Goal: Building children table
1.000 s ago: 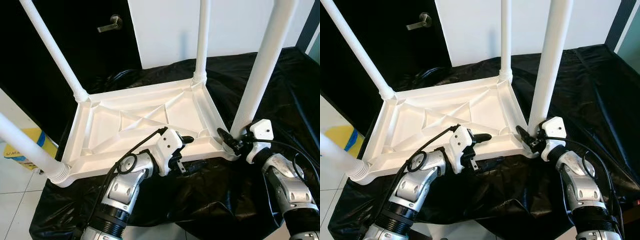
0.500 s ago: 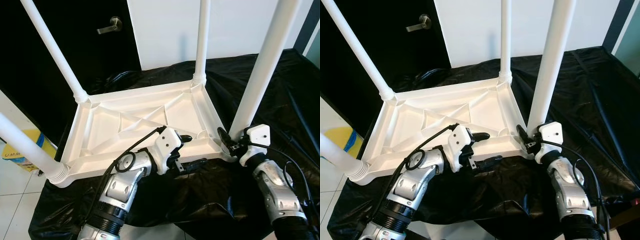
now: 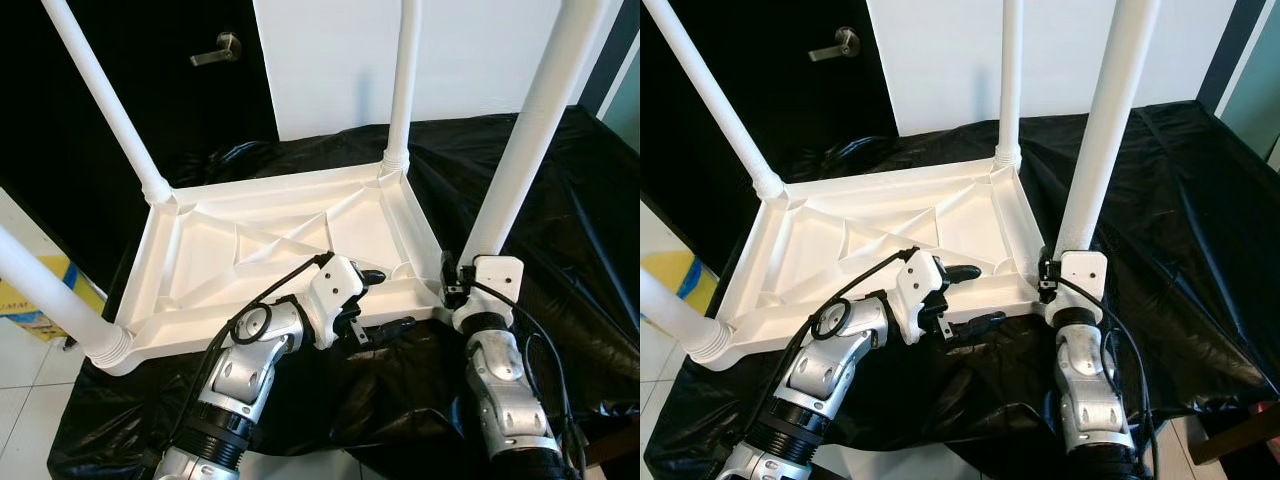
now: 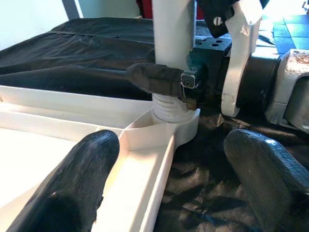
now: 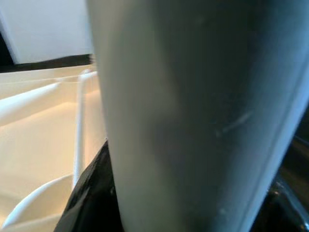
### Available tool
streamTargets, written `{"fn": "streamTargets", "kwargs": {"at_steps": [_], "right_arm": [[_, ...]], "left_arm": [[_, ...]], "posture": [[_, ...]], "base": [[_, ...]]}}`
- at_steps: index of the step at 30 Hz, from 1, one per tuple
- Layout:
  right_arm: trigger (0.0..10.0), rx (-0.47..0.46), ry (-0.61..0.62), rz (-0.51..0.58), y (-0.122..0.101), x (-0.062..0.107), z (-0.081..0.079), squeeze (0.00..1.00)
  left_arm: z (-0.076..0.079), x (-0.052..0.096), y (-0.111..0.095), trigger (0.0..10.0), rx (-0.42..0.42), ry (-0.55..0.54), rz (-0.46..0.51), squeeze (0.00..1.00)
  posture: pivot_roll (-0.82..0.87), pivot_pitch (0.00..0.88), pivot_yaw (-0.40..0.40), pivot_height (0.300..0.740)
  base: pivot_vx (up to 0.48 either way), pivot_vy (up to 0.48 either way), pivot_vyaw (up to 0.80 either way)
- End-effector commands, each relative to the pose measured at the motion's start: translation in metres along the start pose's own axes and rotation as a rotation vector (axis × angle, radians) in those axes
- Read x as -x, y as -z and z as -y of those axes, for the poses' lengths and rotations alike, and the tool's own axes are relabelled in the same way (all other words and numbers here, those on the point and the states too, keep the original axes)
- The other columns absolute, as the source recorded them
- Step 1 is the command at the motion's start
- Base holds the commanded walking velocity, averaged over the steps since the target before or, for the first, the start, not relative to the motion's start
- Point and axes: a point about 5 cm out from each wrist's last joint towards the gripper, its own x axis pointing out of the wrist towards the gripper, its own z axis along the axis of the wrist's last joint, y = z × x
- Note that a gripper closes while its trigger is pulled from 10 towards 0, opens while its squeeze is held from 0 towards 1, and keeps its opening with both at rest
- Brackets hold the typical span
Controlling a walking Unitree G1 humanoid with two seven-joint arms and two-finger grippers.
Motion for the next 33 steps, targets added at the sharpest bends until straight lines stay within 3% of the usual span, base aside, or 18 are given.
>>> {"fn": "streamTargets", "kwargs": {"at_steps": [1, 15, 16, 18, 30, 31, 33], "right_arm": [[10.0, 0.017, 0.042, -0.121, 0.022, 0.008, 0.004, 0.00], [10.0, -0.003, -0.007, -0.089, 0.014, 0.001, -0.003, 0.00], [10.0, 0.002, -0.012, -0.080, 0.012, -0.001, -0.004, 0.95], [10.0, 0.004, -0.018, -0.067, 0.010, -0.003, -0.005, 1.00], [10.0, 0.028, -0.101, -0.005, 0.002, -0.008, -0.002, 1.00], [10.0, 0.019, -0.169, 0.023, 0.000, -0.008, -0.001, 0.00], [10.0, 0.011, -0.209, 0.039, -0.001, -0.008, -0.001, 0.00]], "left_arm": [[-0.005, 0.002, 0.001, 10.0, 0.009, -0.082, 0.001, 0.00], [-0.010, -0.001, -0.001, 10.0, 0.004, -0.107, 0.015, 0.00], [-0.011, -0.002, -0.002, 10.0, 0.001, -0.108, 0.017, 0.00], [-0.012, -0.003, -0.003, 10.0, -0.002, -0.109, 0.020, 0.00], [-0.019, -0.003, -0.006, 10.0, -0.026, -0.121, 0.028, 0.00], [-0.019, -0.004, -0.006, 10.0, -0.028, -0.122, 0.027, 0.00], [-0.019, -0.004, -0.005, 10.0, -0.027, -0.121, 0.026, 0.00]], "posture": [[-0.13, 0.000, 0.046, 0.740], [-0.14, 0.000, 0.044, 0.740], [-0.14, 0.000, 0.045, 0.740], [-0.14, 0.000, 0.045, 0.740], [-0.13, 0.000, 0.041, 0.740], [-0.12, 0.000, 0.039, 0.740], [-0.12, 0.000, 0.039, 0.740]], "base": [[0.000, 0.000, 0.00], [0.000, 0.000, 0.00], [0.000, 0.000, 0.00], [0.000, 0.000, 0.00], [0.000, 0.000, 0.00], [0.000, 0.000, 0.00], [0.000, 0.000, 0.00]]}}
